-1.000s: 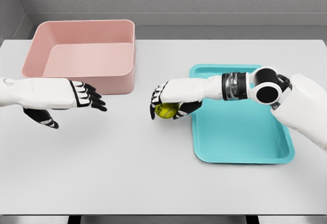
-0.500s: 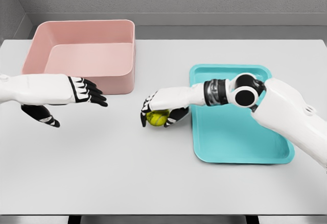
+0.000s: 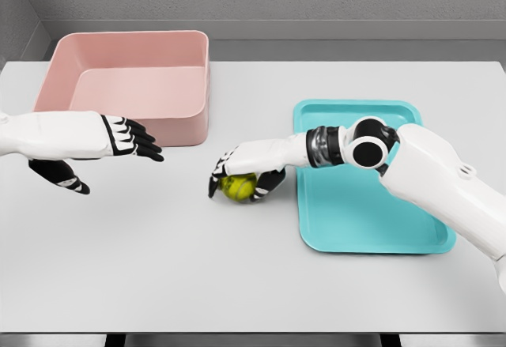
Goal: Put the tennis from the blue tray into the pink basket with both arms
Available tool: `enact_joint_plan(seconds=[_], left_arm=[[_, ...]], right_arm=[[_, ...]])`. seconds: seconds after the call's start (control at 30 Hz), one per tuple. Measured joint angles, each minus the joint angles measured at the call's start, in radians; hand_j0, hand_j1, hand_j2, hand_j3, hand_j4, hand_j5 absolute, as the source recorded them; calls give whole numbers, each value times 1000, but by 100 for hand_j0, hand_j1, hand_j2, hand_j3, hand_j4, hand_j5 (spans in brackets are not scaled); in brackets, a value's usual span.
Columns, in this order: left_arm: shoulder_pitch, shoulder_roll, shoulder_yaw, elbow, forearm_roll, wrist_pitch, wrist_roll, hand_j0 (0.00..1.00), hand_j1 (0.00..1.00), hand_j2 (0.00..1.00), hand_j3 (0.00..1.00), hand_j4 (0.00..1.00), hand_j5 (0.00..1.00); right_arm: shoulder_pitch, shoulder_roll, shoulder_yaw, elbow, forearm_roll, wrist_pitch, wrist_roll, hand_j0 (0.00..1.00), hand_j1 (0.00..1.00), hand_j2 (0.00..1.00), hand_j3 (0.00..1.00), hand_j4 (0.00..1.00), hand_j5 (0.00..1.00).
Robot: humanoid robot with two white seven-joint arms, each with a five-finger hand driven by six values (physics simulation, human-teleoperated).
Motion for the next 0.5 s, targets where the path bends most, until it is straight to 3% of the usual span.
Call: enact_joint_plan(seconds=[0.33,0.5], left_arm=[[8,40,-3,2,-11,0,0,100,100,100,100,100,100],[73,56,1,1,-16,0,0,100,100,100,100,100,100]], right_arm=[[-2,0,0,-1,1,17,0,100,100,100,100,100,100],[-60,-29,0,-29,2,7,0,100,100,100,100,100,100]])
